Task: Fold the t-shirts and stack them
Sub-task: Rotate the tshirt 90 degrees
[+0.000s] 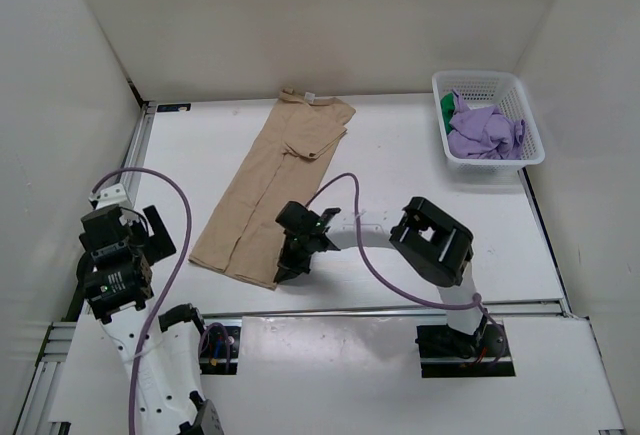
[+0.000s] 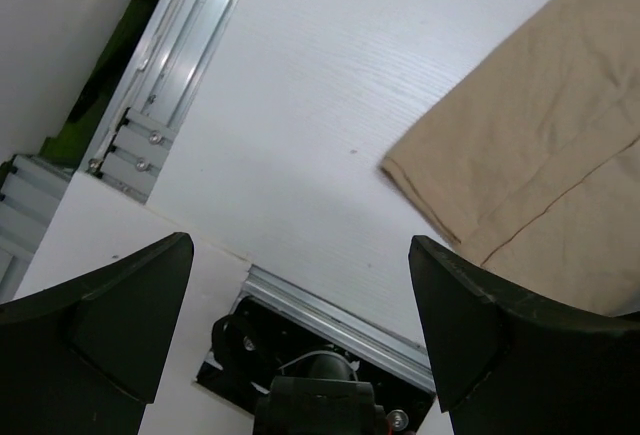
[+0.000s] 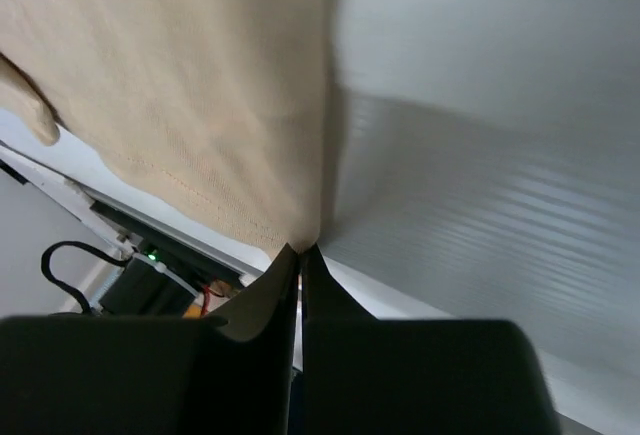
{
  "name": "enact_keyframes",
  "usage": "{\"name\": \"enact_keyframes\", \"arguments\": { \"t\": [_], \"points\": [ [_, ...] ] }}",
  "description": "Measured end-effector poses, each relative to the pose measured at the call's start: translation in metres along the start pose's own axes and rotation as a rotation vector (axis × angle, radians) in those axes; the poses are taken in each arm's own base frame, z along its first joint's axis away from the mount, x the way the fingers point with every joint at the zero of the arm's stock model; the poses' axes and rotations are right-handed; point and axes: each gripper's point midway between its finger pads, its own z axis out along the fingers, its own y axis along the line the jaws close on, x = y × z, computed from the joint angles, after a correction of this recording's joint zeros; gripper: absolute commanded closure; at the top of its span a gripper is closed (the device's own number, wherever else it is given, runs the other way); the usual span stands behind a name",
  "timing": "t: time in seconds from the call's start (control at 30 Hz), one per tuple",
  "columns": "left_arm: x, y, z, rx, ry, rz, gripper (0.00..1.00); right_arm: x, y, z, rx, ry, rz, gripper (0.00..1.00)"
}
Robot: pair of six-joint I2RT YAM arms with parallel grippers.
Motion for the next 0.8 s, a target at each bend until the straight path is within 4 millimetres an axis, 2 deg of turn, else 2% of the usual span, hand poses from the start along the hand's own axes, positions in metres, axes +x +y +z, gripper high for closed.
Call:
{"name": "enact_keyframes", "arguments": {
  "t": [0.1, 0.23, 0.33, 0.47, 0.6, 0.67, 0.7, 0.8],
  "points": [
    [-0.004, -0.014, -0.002, 0.079, -0.017, -0.002, 0.0, -0.003, -0.021, -0.012, -0.002, -0.016, 0.015, 1.0],
    [0.007, -0.04, 0.001, 0.226, 0.047, 0.0, 0.0, -0.009, -0.061, -0.037, 0.02, -0.047, 0.033, 1.0],
    [0.021, -0.052, 0.013, 0.288, 0.169, -0.006, 0.0, -0.013, -0.089, -0.054, 0.036, -0.085, 0.007, 1.0],
    [0.036, -0.065, 0.034, 0.327, 0.353, 0.024, 0.0, -0.006, -0.13, -0.075, 0.048, -0.106, -0.018, 1.0],
    [0.051, -0.095, 0.043, 0.41, 0.496, 0.175, 0.0, -0.003, -0.156, -0.089, 0.038, -0.122, -0.033, 0.98],
    [0.055, -0.12, 0.039, 0.48, 0.516, 0.311, 0.0, -0.004, -0.163, -0.094, 0.038, -0.127, -0.053, 0.87],
    [0.059, -0.134, 0.036, 0.512, 0.517, 0.393, 0.0, -0.004, -0.165, -0.096, 0.037, -0.126, -0.07, 0.74],
    [0.075, -0.176, 0.022, 0.633, 0.506, 0.61, 0.0, -0.006, -0.164, -0.1, 0.036, -0.125, -0.132, 0.59]
  ]
}}
